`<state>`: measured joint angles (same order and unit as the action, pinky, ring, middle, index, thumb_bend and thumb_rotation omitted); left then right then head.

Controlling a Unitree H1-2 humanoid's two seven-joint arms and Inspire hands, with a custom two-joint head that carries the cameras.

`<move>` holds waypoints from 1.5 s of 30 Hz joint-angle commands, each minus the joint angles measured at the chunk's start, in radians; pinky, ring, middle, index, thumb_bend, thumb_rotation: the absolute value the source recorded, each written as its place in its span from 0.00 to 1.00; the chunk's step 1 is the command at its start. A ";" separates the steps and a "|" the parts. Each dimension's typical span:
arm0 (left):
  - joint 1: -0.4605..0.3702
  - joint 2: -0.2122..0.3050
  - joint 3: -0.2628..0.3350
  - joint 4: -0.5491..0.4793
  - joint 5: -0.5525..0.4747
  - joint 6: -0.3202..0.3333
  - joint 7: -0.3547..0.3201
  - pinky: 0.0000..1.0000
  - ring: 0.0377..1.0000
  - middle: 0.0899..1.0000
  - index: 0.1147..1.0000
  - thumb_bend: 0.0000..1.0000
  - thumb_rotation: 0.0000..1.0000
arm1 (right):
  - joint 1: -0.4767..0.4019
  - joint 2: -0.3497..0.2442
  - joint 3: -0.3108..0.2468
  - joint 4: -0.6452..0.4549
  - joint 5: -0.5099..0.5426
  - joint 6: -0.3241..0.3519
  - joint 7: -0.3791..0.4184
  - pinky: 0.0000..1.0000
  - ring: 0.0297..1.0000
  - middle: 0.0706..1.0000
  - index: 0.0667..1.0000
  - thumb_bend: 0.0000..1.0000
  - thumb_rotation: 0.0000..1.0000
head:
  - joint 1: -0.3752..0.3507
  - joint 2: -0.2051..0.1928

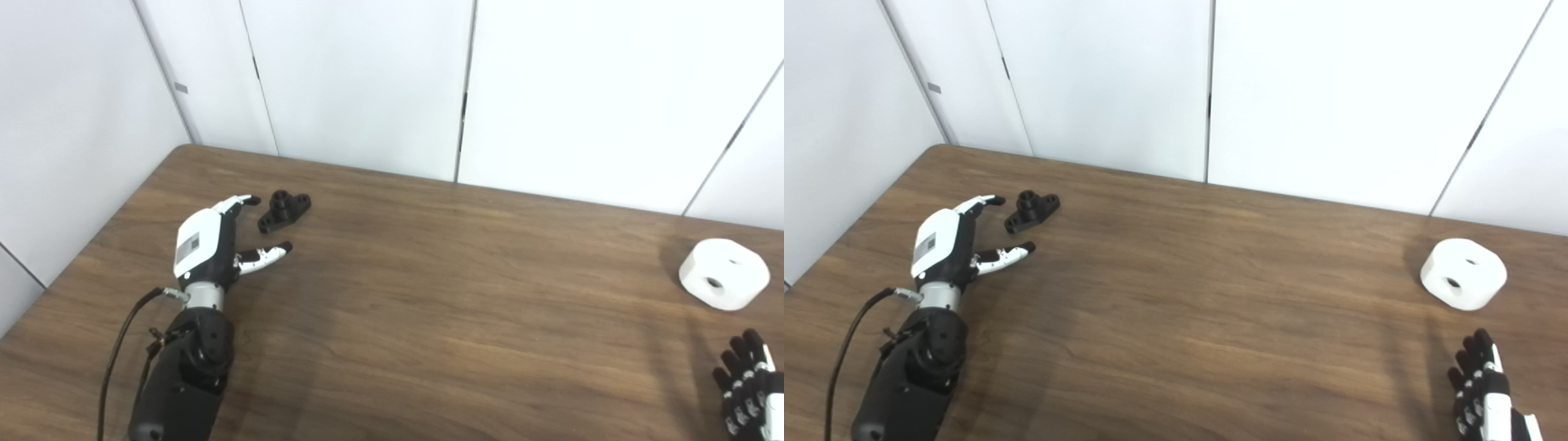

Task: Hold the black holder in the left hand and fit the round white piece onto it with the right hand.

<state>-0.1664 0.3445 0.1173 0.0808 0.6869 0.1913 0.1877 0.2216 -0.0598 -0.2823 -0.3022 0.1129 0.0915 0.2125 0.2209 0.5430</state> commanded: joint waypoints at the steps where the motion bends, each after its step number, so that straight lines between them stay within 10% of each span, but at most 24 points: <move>1: -0.063 0.046 -0.009 0.004 0.034 0.002 0.042 0.85 0.90 0.86 0.75 0.85 0.29 | 0.146 -0.037 0.012 -0.021 0.012 -0.028 0.015 1.00 1.00 1.00 1.00 0.54 1.00 | 0.000 0.001; 45: -0.196 0.084 -0.102 0.149 0.036 0.162 0.060 0.96 0.96 0.90 0.68 0.81 0.36 | 0.160 -0.053 0.020 -0.048 -0.025 -0.016 0.009 1.00 1.00 0.98 1.00 0.51 1.00 | 0.005 0.019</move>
<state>-0.3011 0.3957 0.0138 0.2370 0.7132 0.3479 0.2330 0.2293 -0.0751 -0.2734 -0.3053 0.0860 0.0769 0.2143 0.2255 0.5614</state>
